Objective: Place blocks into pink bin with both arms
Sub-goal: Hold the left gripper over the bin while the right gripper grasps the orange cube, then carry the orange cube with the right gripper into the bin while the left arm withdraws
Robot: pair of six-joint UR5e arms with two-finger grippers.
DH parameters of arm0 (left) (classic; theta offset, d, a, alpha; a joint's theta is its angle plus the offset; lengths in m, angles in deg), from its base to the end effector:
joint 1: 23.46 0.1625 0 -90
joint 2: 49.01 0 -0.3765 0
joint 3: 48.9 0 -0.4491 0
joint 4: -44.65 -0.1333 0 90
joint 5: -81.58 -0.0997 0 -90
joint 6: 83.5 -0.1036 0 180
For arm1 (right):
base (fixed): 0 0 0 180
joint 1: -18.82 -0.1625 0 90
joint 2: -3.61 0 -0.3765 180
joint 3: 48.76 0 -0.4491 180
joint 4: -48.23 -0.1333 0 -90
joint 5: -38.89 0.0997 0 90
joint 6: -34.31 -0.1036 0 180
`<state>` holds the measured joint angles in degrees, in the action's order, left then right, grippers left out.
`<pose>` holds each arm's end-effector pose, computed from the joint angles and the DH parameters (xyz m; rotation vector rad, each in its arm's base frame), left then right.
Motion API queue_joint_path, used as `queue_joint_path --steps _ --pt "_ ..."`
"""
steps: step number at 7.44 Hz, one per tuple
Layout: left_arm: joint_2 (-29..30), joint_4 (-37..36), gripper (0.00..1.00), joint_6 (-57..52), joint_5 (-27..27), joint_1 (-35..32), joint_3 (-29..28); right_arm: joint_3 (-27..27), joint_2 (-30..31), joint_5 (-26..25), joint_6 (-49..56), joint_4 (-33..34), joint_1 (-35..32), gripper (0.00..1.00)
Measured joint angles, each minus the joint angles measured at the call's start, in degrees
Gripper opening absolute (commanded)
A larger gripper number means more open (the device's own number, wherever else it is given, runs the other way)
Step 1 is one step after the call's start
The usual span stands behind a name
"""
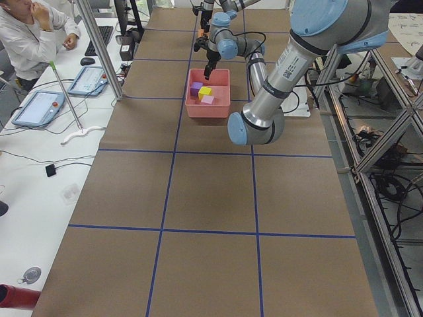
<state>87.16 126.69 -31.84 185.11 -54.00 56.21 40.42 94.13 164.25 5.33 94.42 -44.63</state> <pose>0.4852 -0.4129 0.0096 0.3440 0.8893 0.2355 -0.1919 -0.5482 0.5445 0.3603 -0.8540 -0.1893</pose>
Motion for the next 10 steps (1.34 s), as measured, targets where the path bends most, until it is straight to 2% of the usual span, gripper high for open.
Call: queue_joint_path --steps 2,3,5,6,7,8,10 --pt "-0.94 -0.15 1.0 -2.23 0.11 -1.36 0.28 3.66 -6.61 0.99 -11.57 4.29 1.34 0.0" --pt "-2.47 -0.33 1.0 -5.61 0.9 -3.49 0.55 7.43 -10.06 0.99 -15.52 10.56 2.4 0.0" --pt "-7.7 -0.2 1.0 -16.54 7.5 -11.16 0.93 14.57 -18.34 -1.21 -22.19 26.47 6.43 0.02" --pt "-10.63 0.01 1.0 -22.7 11.13 -15.44 1.01 16.07 -23.04 -4.81 -27.4 32.19 10.4 0.23" --pt "-12.78 0.14 1.0 -27.08 13.33 -18.65 1.02 16.59 -27.88 -9.61 -33.07 37.11 15.26 0.54" --pt "-13.92 0.2 1.0 -29.21 14.31 -20.36 1.0 16.78 -32.3 -14.46 -38.21 41.54 19.94 0.99" --pt "-14.55 0.23 1.0 -30.29 14.8 -21.29 0.98 16.9 -38.5 -22.62 -44.98 48.17 26.87 1.0"
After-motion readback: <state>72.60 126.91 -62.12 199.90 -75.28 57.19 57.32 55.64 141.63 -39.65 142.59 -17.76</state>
